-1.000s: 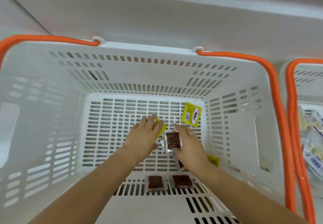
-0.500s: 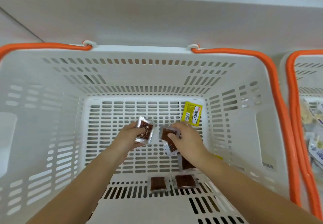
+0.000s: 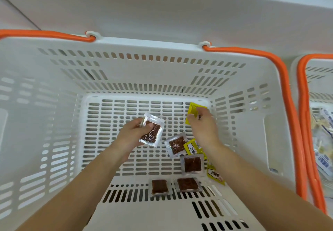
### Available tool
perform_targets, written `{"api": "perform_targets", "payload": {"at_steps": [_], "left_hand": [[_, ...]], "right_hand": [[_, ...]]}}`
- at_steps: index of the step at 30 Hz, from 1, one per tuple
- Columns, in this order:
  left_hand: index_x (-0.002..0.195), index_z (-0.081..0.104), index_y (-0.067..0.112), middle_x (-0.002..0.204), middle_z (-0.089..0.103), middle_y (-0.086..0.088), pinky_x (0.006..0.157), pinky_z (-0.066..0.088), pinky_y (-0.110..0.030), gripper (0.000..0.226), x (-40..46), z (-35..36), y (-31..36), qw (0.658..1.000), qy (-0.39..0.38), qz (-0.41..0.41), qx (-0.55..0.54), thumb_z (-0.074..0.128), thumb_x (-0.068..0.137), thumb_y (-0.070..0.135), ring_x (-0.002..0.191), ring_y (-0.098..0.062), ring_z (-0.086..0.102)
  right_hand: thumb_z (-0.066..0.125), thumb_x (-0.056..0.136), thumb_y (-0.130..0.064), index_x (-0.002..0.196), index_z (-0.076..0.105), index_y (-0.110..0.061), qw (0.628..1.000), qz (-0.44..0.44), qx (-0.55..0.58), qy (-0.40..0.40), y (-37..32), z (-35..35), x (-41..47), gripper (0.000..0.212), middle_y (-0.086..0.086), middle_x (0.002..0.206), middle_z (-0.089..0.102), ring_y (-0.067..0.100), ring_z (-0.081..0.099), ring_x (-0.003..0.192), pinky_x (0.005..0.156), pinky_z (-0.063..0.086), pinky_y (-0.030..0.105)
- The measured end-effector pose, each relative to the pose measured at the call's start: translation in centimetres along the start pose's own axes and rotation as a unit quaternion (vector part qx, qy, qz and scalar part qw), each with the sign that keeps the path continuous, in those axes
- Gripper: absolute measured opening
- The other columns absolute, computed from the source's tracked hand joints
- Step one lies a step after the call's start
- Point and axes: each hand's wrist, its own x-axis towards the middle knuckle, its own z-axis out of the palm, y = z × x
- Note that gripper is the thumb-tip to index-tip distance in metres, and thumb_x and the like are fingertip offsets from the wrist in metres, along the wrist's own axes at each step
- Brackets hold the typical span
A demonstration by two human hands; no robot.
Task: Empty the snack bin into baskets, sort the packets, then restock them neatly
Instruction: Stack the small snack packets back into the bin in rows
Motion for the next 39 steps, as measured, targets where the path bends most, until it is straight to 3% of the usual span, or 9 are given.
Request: {"api": "perform_targets", "payload": {"at_steps": [8,12,14,17,22,25,28,31,39], "left_hand": [[0.1,0.067,0.02,0.099,0.07,-0.003,0.086,0.049,-0.029,0.01,-0.1,-0.2,0.2,1.0,-0.004,0.01,0.025,0.063,0.091,0.018,0.094,-0.017,0.066],[0.094,0.069,0.019,0.087,0.072,0.003,0.079,0.048,-0.024,0.007,-0.1,-0.2,0.2,1.0,0.005,0.01,0.003,0.064,0.09,0.018,0.087,-0.013,0.067],[0.097,0.069,0.015,0.09,0.073,0.001,0.077,0.05,-0.024,0.01,0.1,-0.3,0.2,0.998,0.004,-0.025,-0.058,0.063,0.091,0.02,0.087,-0.014,0.068],[0.11,0.064,0.004,0.1,0.07,-0.007,0.083,0.052,-0.029,0.023,0.3,0.4,0.5,0.981,-0.023,-0.089,-0.17,0.056,0.095,0.02,0.092,-0.018,0.065],[0.114,0.061,0.008,0.101,0.068,-0.005,0.081,0.051,-0.028,0.024,-0.1,2.2,1.2,0.979,-0.05,-0.07,-0.188,0.047,0.1,0.022,0.089,-0.016,0.063],[0.122,0.055,0.013,0.116,0.064,-0.004,0.087,0.05,-0.03,0.026,0.1,2.0,0.9,0.999,0.009,-0.016,-0.028,0.049,0.099,0.025,0.097,-0.015,0.061],[0.133,0.045,0.016,0.122,0.058,-0.002,0.077,0.049,-0.027,0.037,0.3,1.8,0.3,0.988,0.006,0.04,0.146,0.05,0.098,0.029,0.101,-0.02,0.06],[0.125,0.053,0.011,0.113,0.06,-0.002,0.067,0.041,-0.022,0.033,0.0,3.2,-0.7,0.941,-0.054,0.099,0.32,0.051,0.097,0.029,0.094,-0.017,0.056],[0.141,0.036,0.01,0.156,0.02,-0.01,0.115,0.018,-0.033,0.05,-0.8,6.3,-3.8,0.757,-0.114,0.25,0.593,0.051,0.097,0.027,0.143,-0.026,0.017]], "right_hand": [[0.055,0.091,-0.046,0.15,0.016,-0.006,0.914,-0.097,-0.392,-0.042,0.8,1.2,1.6,0.081,0.014,0.159,0.005,0.028,0.012,0.145,0.11,0.03,0.039],[0.045,0.097,-0.023,0.145,0.031,-0.008,0.91,-0.127,-0.394,-0.038,0.3,1.1,1.2,0.052,0.015,0.156,0.022,0.026,0.04,0.132,0.092,0.044,0.036],[0.038,0.1,-0.019,0.137,0.046,-0.011,0.937,-0.13,-0.323,-0.027,-0.2,0.8,0.7,0.039,0.014,0.128,0.058,0.023,0.059,0.098,0.074,0.045,0.03],[0.043,0.098,-0.007,0.114,0.065,-0.011,0.997,-0.007,0.045,-0.063,-1.6,0.6,-0.3,0.028,0.003,0.092,0.066,0.017,0.057,0.084,0.08,0.045,0.03],[0.059,0.091,-0.004,0.096,0.068,-0.013,0.938,0.091,0.261,-0.207,-3.2,0.5,-2.6,0.014,0.001,0.086,0.066,0.012,0.061,0.08,0.076,0.052,0.025],[0.059,0.093,-0.019,0.125,0.06,-0.016,0.982,-0.007,-0.063,-0.179,-1.8,-1.1,-1.2,0.033,0.004,0.116,0.064,0.015,0.059,0.102,0.09,0.046,0.031],[0.059,0.09,-0.016,0.148,0.028,-0.025,0.845,-0.105,-0.495,-0.176,0.6,-2.6,-0.4,0.066,0.003,0.155,0.026,0.02,0.035,0.136,0.104,0.038,0.035],[0.06,0.087,-0.009,0.148,0.023,-0.023,0.815,-0.113,-0.547,-0.158,2.7,-2.4,-1.2,0.073,0.002,0.159,0.011,0.023,0.033,0.137,0.099,0.045,0.039],[0.06,0.086,-0.013,0.119,0.05,-0.017,0.803,-0.191,-0.557,-0.097,3.3,-1.9,-1.9,0.034,0.004,0.126,0.048,0.02,0.047,0.111,0.073,0.04,0.029]]}}
